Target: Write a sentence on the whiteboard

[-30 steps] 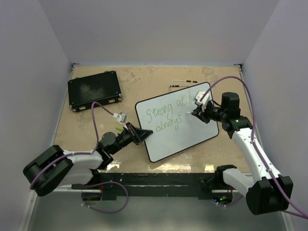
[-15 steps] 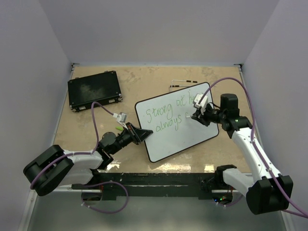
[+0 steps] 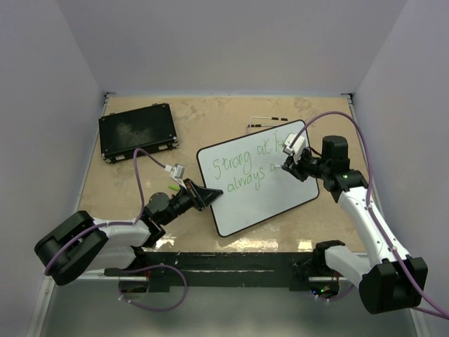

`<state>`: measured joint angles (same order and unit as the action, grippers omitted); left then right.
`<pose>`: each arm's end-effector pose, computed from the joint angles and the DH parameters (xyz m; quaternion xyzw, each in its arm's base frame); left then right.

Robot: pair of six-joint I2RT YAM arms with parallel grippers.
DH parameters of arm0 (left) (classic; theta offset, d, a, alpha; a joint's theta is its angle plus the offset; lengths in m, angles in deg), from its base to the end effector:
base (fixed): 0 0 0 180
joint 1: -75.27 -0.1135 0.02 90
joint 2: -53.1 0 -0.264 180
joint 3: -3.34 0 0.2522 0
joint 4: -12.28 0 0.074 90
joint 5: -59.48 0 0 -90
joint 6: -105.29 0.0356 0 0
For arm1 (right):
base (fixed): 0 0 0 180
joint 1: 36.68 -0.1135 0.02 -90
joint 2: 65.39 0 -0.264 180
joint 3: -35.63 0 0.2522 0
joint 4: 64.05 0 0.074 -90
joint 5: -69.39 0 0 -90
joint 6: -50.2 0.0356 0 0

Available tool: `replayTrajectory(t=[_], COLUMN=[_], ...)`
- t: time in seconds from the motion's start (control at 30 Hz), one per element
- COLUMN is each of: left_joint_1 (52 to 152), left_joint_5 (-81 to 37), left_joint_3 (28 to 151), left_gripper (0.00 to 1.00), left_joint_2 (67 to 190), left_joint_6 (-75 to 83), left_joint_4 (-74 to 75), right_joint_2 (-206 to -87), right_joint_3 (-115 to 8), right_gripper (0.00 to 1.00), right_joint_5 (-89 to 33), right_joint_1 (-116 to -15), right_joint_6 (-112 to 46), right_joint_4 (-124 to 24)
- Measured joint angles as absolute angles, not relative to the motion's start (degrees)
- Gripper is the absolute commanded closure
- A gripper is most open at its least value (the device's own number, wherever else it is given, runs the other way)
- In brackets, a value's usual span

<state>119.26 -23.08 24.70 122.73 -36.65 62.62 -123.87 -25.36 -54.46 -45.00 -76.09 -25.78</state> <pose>0.1444 -0.1458 0.1767 -0.0014 0.6943 -0.5636 0.4475 0.2128 0.0512 0.2891 -0.4460 0.7374 0.1460 0.4858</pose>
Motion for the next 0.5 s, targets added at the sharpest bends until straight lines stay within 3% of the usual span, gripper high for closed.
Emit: replayTrajectory(t=[0.5], left_joint_1=[119.2], left_joint_5=[-23.1], left_joint_3=[24.7], left_gripper=[1.00], left_joint_2=[123.6], left_joint_6=[-37.1], left_joint_4=[63.6], right_joint_2=[-125.4], right_joint_3=[-26.6], right_gripper=[1.00], right_joint_5=[-54.7], right_joint_1=[-45.0], right_joint_6=[-76.5], right_joint_4=[-26.3])
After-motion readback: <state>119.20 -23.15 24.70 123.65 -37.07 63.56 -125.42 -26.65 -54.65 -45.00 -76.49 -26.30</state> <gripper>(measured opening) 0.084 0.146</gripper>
